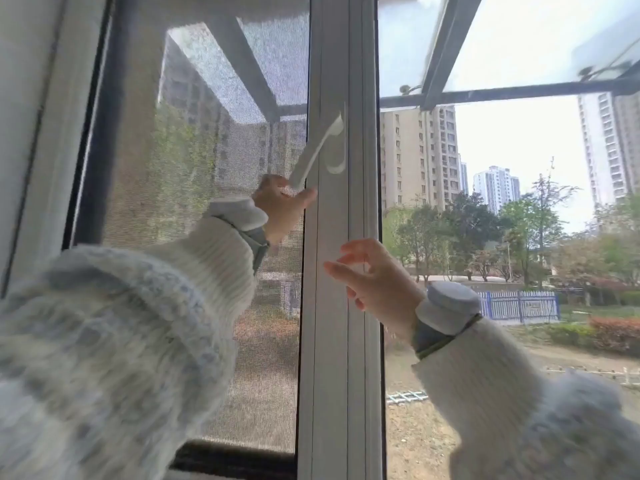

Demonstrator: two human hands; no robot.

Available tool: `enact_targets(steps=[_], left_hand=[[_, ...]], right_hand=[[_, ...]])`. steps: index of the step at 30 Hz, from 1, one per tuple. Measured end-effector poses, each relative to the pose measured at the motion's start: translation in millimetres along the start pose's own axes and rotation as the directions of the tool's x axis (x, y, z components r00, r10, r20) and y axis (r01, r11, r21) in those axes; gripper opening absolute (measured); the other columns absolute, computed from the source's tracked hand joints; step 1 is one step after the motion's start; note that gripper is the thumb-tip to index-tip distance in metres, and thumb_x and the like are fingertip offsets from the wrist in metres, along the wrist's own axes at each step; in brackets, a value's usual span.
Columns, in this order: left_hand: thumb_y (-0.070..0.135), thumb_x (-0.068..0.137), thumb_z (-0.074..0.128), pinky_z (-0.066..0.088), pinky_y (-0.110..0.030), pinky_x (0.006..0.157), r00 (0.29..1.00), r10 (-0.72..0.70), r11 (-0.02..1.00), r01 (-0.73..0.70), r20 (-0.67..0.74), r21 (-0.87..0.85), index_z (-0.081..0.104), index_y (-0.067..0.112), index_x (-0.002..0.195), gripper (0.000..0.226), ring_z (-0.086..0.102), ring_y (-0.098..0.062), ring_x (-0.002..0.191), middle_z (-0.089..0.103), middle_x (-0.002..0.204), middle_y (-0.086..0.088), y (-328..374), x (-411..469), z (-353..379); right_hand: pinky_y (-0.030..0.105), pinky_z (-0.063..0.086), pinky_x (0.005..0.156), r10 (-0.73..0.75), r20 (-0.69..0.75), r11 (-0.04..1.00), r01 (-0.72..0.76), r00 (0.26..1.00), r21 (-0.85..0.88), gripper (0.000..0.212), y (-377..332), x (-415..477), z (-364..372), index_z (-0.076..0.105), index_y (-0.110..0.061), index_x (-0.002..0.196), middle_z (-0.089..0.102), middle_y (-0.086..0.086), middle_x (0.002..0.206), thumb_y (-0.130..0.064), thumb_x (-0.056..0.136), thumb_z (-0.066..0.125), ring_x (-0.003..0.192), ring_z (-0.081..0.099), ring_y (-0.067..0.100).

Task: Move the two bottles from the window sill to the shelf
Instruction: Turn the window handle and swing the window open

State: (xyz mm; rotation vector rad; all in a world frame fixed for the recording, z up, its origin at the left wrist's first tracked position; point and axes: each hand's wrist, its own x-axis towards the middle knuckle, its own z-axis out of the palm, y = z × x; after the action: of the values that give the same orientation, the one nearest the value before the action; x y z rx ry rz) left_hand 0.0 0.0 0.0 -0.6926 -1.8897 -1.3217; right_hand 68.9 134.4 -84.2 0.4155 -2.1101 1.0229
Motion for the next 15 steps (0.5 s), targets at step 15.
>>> enact_targets(steps=[15], left_hand=[[0.031, 0.097, 0.038, 0.027, -0.024, 0.046, 0.955, 0.296, 0.9, -0.286, 0.021, 0.329, 0.046, 0.007, 0.102, 0.026, 0.04, -0.016, 0.054, 0.048, 0.071, -0.006, 9, 34, -5]], right_hand=[[0.025, 0.04, 0.076, -0.16, -0.014, 0.978, 0.157, 0.987, -0.139, 0.039, 25, 47, -16, 0.043, -0.034, 0.108, 0.051, -0.014, 0.11, -0.05, 0.076, 0.057, 0.083, 0.048, 0.002]])
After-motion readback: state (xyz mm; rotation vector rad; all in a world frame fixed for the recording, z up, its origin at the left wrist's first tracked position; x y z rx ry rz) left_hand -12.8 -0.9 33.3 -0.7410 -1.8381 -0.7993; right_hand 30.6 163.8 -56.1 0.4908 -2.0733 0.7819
